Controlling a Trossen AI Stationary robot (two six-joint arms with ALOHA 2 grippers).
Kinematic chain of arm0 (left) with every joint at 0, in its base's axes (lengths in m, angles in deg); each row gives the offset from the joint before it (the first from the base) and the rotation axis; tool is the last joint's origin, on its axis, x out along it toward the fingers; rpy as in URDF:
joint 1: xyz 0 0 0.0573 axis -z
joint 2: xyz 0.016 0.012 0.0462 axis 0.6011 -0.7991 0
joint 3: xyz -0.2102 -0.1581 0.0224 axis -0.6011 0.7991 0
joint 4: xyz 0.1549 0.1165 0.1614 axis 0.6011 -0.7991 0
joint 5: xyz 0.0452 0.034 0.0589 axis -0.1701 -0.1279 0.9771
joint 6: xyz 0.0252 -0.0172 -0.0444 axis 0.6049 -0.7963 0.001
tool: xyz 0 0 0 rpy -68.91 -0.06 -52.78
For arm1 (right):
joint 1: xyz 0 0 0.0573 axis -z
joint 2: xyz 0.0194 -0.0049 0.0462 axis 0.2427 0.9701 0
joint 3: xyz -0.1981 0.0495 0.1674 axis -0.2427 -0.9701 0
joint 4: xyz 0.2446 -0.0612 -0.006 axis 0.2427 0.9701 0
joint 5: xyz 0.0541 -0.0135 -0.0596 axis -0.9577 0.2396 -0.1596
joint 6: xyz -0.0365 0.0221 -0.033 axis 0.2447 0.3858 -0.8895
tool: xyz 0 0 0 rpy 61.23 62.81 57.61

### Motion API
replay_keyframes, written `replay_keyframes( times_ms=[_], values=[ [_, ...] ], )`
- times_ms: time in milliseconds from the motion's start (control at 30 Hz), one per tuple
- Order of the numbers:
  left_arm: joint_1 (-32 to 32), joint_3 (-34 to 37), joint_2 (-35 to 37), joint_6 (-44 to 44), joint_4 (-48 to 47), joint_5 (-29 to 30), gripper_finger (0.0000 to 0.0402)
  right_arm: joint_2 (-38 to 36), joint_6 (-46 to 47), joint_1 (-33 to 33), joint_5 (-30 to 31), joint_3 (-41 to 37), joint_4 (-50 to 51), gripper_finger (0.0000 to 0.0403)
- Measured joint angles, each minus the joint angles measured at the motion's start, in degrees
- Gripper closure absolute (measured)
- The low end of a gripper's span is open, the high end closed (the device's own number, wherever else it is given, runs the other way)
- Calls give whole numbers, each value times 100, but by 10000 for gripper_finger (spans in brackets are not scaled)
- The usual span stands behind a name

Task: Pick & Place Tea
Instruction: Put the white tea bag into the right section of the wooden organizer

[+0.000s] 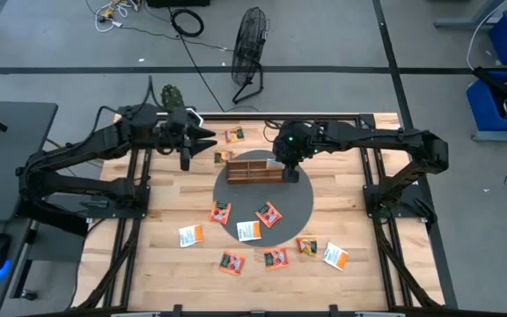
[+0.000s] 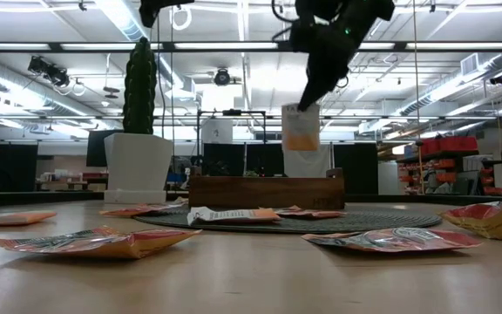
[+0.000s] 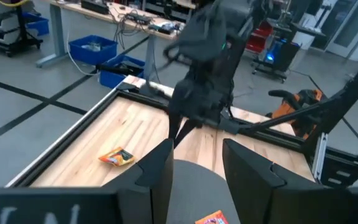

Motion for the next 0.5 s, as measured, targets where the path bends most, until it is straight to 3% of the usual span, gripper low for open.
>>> replay_keyframes(
  times_ms=[500],
  values=[
    [0,0,67,-47,-114,27,259,0,-71,466,50,-905,-792,403]
  ],
)
